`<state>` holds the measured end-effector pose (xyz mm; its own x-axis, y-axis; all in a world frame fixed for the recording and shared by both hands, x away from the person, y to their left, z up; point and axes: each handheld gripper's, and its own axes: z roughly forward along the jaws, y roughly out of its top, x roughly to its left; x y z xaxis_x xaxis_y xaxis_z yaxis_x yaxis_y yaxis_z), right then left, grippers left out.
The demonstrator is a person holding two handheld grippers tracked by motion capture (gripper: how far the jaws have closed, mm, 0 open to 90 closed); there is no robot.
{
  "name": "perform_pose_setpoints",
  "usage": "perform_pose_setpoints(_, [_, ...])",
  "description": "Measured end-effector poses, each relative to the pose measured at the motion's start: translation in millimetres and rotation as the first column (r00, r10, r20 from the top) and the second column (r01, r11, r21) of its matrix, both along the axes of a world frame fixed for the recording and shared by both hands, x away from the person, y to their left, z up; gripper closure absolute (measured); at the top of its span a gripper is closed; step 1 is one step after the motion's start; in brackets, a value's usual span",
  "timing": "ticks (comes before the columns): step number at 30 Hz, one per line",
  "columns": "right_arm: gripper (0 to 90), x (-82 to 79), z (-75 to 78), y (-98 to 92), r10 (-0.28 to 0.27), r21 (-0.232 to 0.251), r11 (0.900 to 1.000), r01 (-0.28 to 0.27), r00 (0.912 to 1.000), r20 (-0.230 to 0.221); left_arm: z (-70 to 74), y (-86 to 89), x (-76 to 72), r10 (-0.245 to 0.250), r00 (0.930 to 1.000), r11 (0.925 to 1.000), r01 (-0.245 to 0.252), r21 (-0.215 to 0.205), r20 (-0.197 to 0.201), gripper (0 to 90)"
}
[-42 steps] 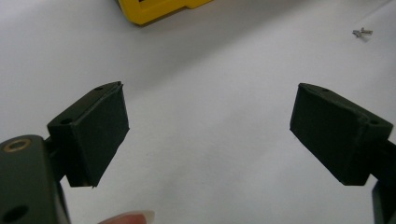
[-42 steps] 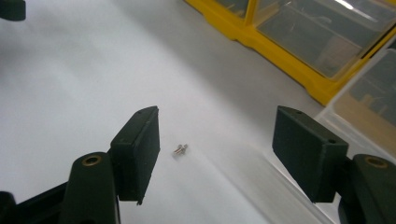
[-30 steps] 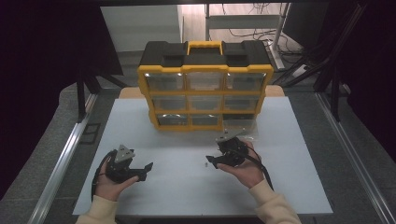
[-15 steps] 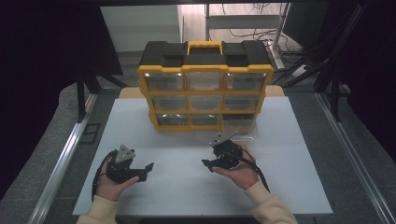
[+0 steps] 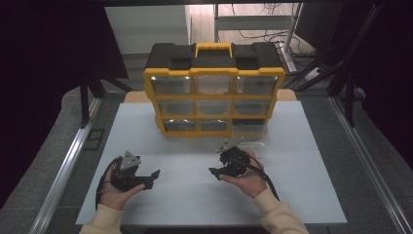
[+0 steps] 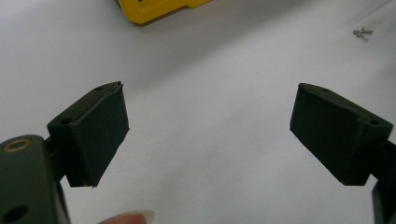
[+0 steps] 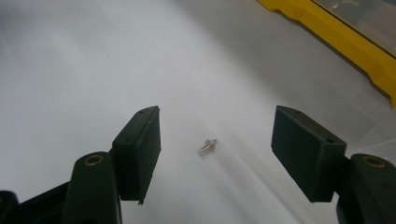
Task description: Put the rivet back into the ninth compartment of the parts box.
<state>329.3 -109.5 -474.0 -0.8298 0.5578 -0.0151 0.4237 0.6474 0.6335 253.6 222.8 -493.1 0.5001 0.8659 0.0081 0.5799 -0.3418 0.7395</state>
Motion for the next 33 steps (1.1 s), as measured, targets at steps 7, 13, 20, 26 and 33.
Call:
perform_pose_setpoints(7, [33.6, 3.8, -6.9, 1.4, -0.003, -0.014, 1.0, 0.003, 0.9999, -0.014, -0.1, 0.1, 0.1, -0.002, 1.0, 1.0, 0.002, 0.001, -0.001, 11.9])
perform_pose_setpoints(13, [33.6, 7.5, -12.8, 2.4, -0.018, -0.02, 1.0, 0.017, 0.9993, -0.034, 0.0, 0.8, 0.1, -0.002, 1.0, 1.0, 0.002, -0.002, -0.001, 11.9])
perform_pose_setpoints(20, [33.6, 9.9, -18.1, 5.6, -0.02, -0.033, 0.999, 0.018, 0.9987, -0.047, -0.3, 0.1, 0.3, -0.003, 1.0, 1.0, 0.003, -0.001, -0.002, 11.9])
perform_pose_setpoints(26, [35.1, 14.4, -28.1, 10.7, -0.023, -0.077, 0.997, 0.018, 0.9979, -0.061, -0.7, 0.1, 0.5, -0.004, 1.0, 1.0, 0.004, -0.001, -0.004, 11.9])
perform_pose_setpoints(33, [40.6, 15.9, -34.4, 14.8, -0.024, -0.11, 0.994, 0.016, 0.9975, -0.067, -0.7, 0.5, 0.4, -0.002, 1.0, 1.0, 0.002, -0.003, -0.002, 11.9])
